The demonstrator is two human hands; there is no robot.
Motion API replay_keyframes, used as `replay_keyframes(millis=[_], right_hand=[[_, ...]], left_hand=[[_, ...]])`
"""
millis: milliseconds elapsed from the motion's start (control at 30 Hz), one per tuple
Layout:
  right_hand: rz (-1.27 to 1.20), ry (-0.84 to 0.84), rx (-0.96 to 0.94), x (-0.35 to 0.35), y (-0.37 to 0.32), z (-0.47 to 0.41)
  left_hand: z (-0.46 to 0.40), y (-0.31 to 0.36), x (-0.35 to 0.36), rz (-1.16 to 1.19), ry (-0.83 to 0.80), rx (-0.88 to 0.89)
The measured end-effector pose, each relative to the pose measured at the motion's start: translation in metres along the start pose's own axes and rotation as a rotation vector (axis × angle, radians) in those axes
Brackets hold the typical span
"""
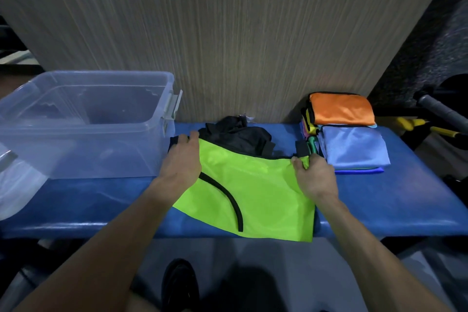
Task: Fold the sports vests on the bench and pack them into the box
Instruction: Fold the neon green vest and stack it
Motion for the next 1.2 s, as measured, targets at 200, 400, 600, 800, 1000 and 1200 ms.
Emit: replay_keyframes(millis=[200, 400, 600, 800, 1000, 1200], right_hand=[[0.009, -0.020, 0.055, 0.002, 0.004, 0.007], [-0.047, -0.159, 0.197, 0.001, 0.018, 0.017], [-0.422, -0.216, 0.291, 0.002, 0.023, 0.041], [-0.646, -0.249, 0.383, -0.004, 0.023, 0.050], [-0.633, -0.235, 0.340, -0.008, 0.021, 0.053], [-0.685, -0.223, 0.324, -0.012, -0.002, 0.050]], left_hand=[[0.024, 0.058, -0.022, 0.044, 0.299, 0.349], [0.070, 0.098, 0.055, -0.053, -0.319, 0.597], [0.062, 0.102, 0.069, -0.055, -0.384, 0.649], [0.062, 0.110, 0.061, -0.041, -0.336, 0.688], [0.073, 0.117, 0.070, -0.040, -0.427, 0.674], [0.060, 0.113, 0.043, 0.150, -0.328, 0.649]])
Point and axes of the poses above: each hand's wrist, its own z-axis away from the middle knuckle, its own x-axis out of the palm, y = z × x, the point moved 6 cm from there along -z, towards the middle knuckle, and after that the axes turned 11 degrees about y, right-handed, at the moved point
